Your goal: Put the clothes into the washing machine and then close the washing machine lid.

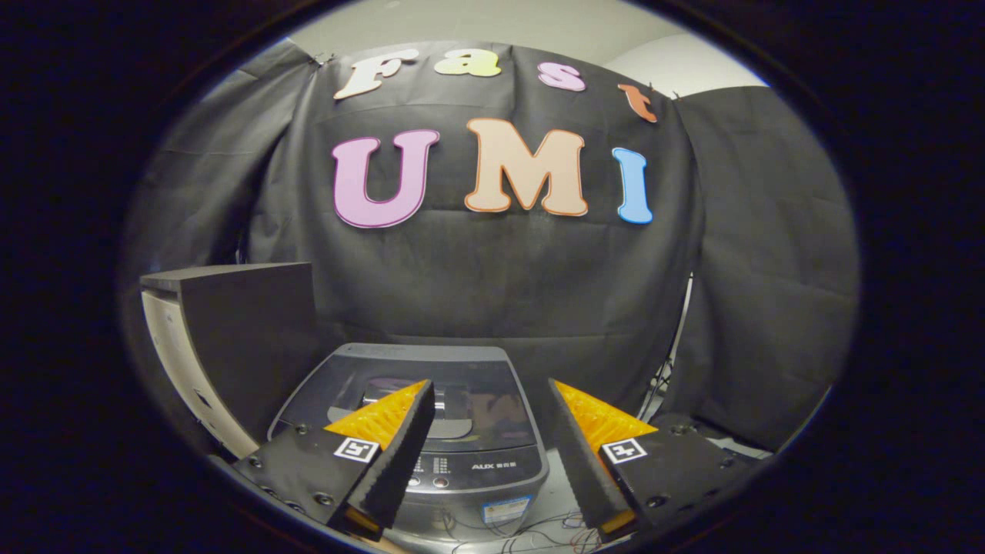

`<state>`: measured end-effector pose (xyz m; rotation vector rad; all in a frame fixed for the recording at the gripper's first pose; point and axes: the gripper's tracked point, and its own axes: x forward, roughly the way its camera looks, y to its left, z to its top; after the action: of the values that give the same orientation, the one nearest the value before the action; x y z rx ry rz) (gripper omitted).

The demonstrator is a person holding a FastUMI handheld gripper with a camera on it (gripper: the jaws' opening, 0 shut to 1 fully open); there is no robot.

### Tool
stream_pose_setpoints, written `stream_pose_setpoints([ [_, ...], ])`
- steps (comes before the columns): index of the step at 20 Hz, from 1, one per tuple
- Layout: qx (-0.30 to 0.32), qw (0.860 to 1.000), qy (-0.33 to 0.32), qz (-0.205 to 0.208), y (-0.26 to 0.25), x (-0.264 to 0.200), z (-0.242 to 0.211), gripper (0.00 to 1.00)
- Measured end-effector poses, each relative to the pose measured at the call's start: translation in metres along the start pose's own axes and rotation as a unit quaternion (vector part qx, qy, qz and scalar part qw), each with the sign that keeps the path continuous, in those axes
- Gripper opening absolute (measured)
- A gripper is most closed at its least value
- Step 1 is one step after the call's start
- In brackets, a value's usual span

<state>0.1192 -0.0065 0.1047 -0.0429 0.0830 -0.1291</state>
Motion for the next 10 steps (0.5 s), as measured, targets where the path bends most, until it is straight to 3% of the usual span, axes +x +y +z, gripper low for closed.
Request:
stream_pose_setpoints([
  [10,-0.001,1.000,-0.025,0.006,-0.013,-0.032,-0.024,0.90],
])
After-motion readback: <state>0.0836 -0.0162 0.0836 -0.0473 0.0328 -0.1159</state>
